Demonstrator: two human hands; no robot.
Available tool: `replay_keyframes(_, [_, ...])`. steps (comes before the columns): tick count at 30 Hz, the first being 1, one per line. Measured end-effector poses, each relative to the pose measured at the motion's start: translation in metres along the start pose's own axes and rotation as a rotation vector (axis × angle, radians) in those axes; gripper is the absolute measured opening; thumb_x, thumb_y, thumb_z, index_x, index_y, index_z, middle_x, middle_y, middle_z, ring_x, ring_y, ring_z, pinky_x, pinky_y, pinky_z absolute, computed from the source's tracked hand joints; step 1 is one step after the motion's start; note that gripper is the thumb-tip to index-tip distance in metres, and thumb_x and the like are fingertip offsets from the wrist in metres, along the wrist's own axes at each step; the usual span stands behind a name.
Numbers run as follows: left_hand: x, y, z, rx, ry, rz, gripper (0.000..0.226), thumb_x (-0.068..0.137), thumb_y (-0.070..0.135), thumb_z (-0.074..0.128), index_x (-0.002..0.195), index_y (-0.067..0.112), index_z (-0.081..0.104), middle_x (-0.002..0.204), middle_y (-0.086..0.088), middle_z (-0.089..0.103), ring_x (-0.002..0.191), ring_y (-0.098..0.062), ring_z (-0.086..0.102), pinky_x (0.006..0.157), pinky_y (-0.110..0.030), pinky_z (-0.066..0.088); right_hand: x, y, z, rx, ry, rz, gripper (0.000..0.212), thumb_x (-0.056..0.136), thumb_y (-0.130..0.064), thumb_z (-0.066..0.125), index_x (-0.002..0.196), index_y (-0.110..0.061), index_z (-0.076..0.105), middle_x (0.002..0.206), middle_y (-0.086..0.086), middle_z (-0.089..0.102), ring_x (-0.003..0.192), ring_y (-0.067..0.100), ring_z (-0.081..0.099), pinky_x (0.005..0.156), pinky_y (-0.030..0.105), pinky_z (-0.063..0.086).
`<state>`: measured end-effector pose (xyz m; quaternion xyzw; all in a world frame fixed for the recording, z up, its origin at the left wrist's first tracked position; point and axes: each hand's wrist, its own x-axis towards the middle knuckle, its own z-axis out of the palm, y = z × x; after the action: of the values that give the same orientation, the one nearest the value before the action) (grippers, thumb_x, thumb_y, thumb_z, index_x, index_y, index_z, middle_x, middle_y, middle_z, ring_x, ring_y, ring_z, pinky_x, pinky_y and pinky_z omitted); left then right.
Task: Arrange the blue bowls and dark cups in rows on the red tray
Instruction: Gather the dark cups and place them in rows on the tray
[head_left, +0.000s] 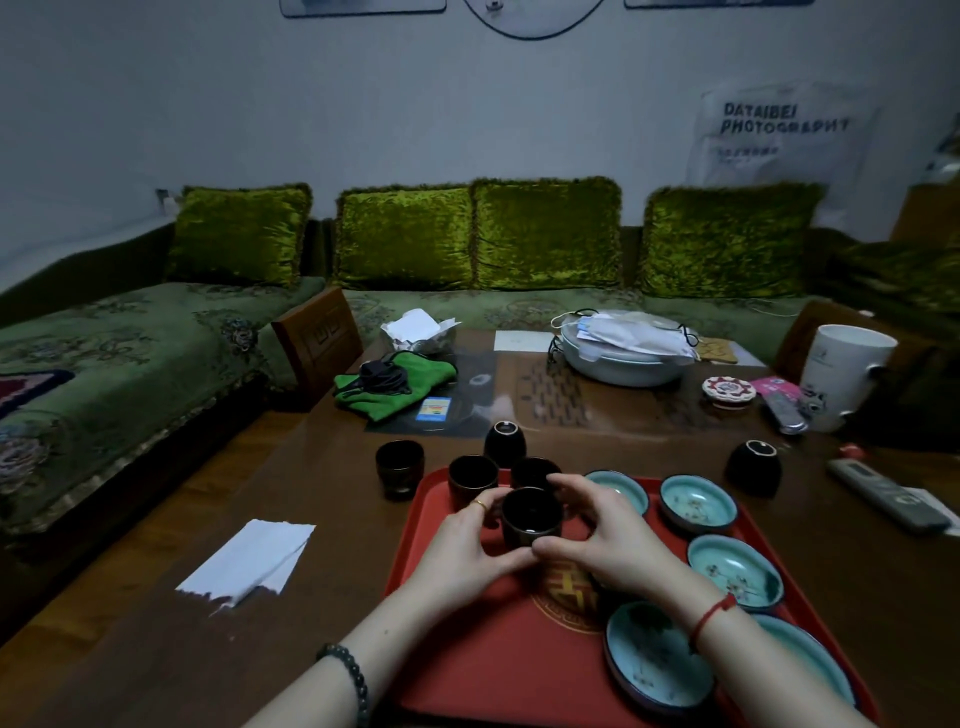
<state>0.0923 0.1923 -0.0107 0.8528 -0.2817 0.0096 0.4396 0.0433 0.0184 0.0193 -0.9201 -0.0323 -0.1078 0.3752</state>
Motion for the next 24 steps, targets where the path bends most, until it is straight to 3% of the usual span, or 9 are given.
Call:
replay_keyframes(8, [-0.003,-0.002,0.017,0.067,-0.06,-0.052,0.064,0.067,0.047,0.073,0.122,0.029,0.046,0.118,0.006,0.064,0.113,-0.009,0.055,0.1,-0.033,0.042,-0.012,0.014,0.0,-0.057,-0.044,0.037,0.077,0.064,-0.038,0.078,0.131,-0.027,0.041,0.124,-0.007,0.055,0.116,0.006,0.046,0.095,0.019,0.035])
replay_keyframes(14, [-0.003,-0.002,0.021,0.052,-0.065,-0.047,0.065,0.067,0.044,0.074,0.123,0.027,0.045,0.12,0.005,0.063,0.115,-0.01,0.055,0.101,-0.034,0.041,-0.012,0.017,-0.002,-0.04,-0.066,0.048,0.078,0.063,-0.038,0.078,0.131,-0.027,0.041,0.126,-0.005,0.055,0.12,0.01,0.047,0.104,0.031,0.038])
replay_keyframes(19, [-0.004,-0.002,0.021,0.06,-0.09,-0.04,0.068,0.068,0.044,0.074,0.126,0.026,0.043,0.123,0.005,0.061,0.118,-0.01,0.053,0.102,-0.033,0.04,-0.012,0.018,-0.003,-0.05,-0.073,0.017,0.078,0.063,-0.037,0.078,0.131,-0.029,0.04,0.124,-0.008,0.053,0.116,0.006,0.046,0.094,0.018,0.034])
replay_keyframes(24, [-0.003,-0.002,0.008,0.115,-0.179,-0.019,0.079,0.069,0.044,0.073,0.135,0.026,0.034,0.134,0.002,0.053,0.123,-0.01,0.048,0.106,-0.028,0.037,-0.008,0.014,-0.011,-0.065,-0.109,0.003,0.08,0.065,-0.041,0.077,0.133,-0.036,0.034,0.122,-0.013,0.047,0.116,0.004,0.041,0.097,0.02,0.033])
